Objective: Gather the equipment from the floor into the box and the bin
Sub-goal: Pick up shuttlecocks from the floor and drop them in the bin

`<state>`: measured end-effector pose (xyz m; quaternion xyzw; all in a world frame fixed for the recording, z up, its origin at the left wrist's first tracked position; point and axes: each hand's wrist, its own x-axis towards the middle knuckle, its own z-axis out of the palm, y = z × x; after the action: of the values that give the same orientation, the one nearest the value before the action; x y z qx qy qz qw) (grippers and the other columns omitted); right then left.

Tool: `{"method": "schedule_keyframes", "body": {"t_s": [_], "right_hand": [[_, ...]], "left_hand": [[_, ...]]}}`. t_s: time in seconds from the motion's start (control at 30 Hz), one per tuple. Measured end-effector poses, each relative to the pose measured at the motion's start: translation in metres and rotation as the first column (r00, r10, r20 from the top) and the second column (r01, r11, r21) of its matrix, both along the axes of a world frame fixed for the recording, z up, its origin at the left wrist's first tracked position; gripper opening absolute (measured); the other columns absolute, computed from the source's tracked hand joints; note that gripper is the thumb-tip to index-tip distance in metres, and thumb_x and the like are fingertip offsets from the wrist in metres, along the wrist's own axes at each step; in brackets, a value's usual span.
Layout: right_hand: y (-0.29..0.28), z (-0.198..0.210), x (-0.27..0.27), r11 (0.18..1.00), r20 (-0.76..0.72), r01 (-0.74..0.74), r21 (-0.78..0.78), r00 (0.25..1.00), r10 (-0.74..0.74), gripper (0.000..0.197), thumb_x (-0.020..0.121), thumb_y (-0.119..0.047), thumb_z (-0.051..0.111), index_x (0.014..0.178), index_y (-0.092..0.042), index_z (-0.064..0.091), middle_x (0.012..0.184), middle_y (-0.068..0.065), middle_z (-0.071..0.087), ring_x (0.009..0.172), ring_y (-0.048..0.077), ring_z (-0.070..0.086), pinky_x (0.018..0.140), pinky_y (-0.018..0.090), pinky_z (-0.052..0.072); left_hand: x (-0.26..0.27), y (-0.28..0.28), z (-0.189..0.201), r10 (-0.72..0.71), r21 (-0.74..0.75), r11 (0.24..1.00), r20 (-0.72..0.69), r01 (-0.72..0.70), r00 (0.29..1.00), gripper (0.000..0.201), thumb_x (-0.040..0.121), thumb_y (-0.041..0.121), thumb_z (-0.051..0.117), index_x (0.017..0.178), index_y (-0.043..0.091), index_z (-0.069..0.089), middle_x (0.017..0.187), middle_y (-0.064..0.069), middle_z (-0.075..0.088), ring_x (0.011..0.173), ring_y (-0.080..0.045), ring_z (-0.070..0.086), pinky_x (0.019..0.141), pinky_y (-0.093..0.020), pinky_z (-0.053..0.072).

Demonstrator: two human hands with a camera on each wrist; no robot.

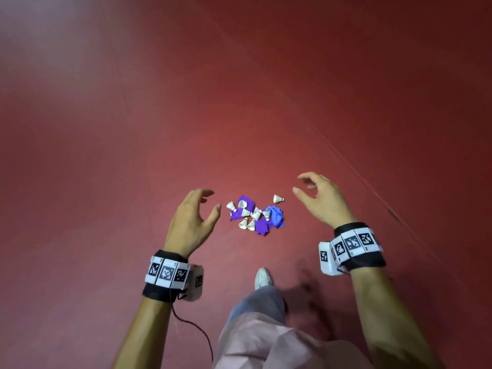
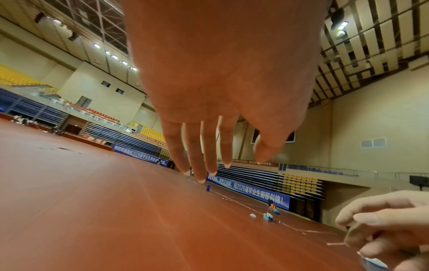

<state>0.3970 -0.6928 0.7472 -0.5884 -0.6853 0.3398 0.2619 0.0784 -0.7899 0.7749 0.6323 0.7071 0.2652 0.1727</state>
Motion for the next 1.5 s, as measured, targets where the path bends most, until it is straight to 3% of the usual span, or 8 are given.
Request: {"method": "schedule_keyframes", "body": {"t_s": [0.37, 0.5, 0.7, 0.83, 1.1, 1.2, 1.37, 1.5], "right_hand": [[0.183, -0.05, 0.002, 0.985, 0.059, 0.089, -0.148, 0.995, -0.081, 0.037, 0.091, -0.034, 0.075, 0.125, -0.022, 0.063, 0.12, -0.001, 0.064, 0.104, 0.014, 0.062, 0.092, 0.028, 0.046], [0.258, -0.113, 0.014, 0.958, 0.14, 0.012, -0.286, 0.99, 0.03, 0.042, 0.092, -0.035, 0.073, 0.13, -0.021, 0.06, 0.121, 0.001, 0.062, 0.11, 0.017, 0.061, 0.099, 0.034, 0.048], [0.365, -0.242, 0.028, 0.831, 0.277, -0.124, -0.542, 0.907, 0.316, 0.061, 0.092, -0.036, 0.073, 0.144, -0.017, 0.048, 0.134, 0.014, 0.063, 0.12, 0.033, 0.062, 0.101, 0.039, 0.05], [0.395, -0.319, 0.036, 0.732, 0.326, -0.164, -0.661, 0.816, 0.477, 0.069, 0.093, -0.038, 0.07, 0.151, -0.016, 0.041, 0.142, 0.013, 0.06, 0.129, 0.029, 0.059, 0.106, 0.033, 0.046], [0.415, -0.444, 0.04, 0.604, 0.372, -0.177, -0.777, 0.645, 0.668, 0.063, 0.093, -0.036, 0.066, 0.149, -0.019, 0.044, 0.149, 0.005, 0.055, 0.136, 0.024, 0.053, 0.11, 0.03, 0.042], [0.43, -0.494, 0.031, 0.592, 0.381, -0.188, -0.784, 0.608, 0.697, 0.063, 0.094, -0.036, 0.065, 0.151, -0.021, 0.041, 0.148, 0.005, 0.056, 0.134, 0.025, 0.055, 0.108, 0.032, 0.044], [0.447, -0.607, 0.01, 0.597, 0.397, -0.247, -0.763, 0.55, 0.735, 0.06, 0.093, -0.036, 0.065, 0.149, -0.027, 0.044, 0.15, 0.006, 0.051, 0.136, 0.025, 0.052, 0.11, 0.033, 0.044], [0.456, -0.707, -0.01, 0.576, 0.396, -0.305, -0.758, 0.487, 0.778, 0.059, 0.095, -0.036, 0.065, 0.152, -0.034, 0.046, 0.167, 0.014, 0.025, 0.148, 0.027, 0.041, 0.12, 0.031, 0.033]], "left_hand": [[-0.017, 0.281, -0.03, -0.259, -0.167, 0.958, -0.148, 0.235, 0.954, 0.038, 0.096, 0.045, 0.06, 0.127, 0.022, 0.058, 0.126, 0.003, 0.065, 0.109, -0.015, 0.064, 0.088, -0.037, 0.055], [-0.018, 0.373, -0.077, -0.353, -0.321, 0.907, -0.227, 0.272, 0.908, 0.041, 0.096, 0.041, 0.061, 0.129, 0.017, 0.057, 0.127, -0.003, 0.065, 0.11, -0.023, 0.065, 0.086, -0.039, 0.056], [-0.024, 0.46, -0.191, -0.46, -0.634, 0.758, -0.357, 0.151, 0.813, 0.049, 0.098, 0.04, 0.059, 0.137, 0.012, 0.05, 0.133, -0.011, 0.06, 0.115, -0.034, 0.064, 0.094, -0.043, 0.052], [-0.026, 0.471, -0.277, -0.557, -0.765, 0.642, -0.425, 0.046, 0.713, 0.05, 0.101, 0.037, 0.054, 0.144, 0.012, 0.045, 0.138, -0.012, 0.057, 0.125, -0.033, 0.058, 0.103, -0.041, 0.044], [-0.029, 0.433, -0.44, -0.316, -0.876, 0.467, -0.293, -0.121, 0.902, 0.053, 0.098, 0.045, 0.059, 0.14, 0.014, 0.049, 0.139, -0.01, 0.06, 0.125, -0.032, 0.06, 0.101, -0.04, 0.05], [-0.024, 0.421, -0.503, -0.183, -0.885, 0.446, -0.237, -0.134, 0.954, 0.051, 0.1, 0.048, 0.055, 0.136, 0.012, 0.053, 0.136, -0.011, 0.061, 0.124, -0.031, 0.061, 0.102, -0.039, 0.05], [-0.021, 0.405, -0.627, -0.176, -0.89, 0.44, -0.216, -0.119, 0.961, 0.043, 0.102, 0.037, 0.053, 0.137, 0.013, 0.052, 0.138, -0.01, 0.061, 0.126, -0.03, 0.06, 0.1, -0.037, 0.049], [-0.027, 0.394, -0.728, -0.136, -0.875, 0.473, -0.19, -0.105, 0.972, 0.042, 0.102, 0.046, 0.052, 0.132, 0.016, 0.056, 0.129, -0.011, 0.066, 0.118, -0.033, 0.064, 0.093, -0.039, 0.051]]}}
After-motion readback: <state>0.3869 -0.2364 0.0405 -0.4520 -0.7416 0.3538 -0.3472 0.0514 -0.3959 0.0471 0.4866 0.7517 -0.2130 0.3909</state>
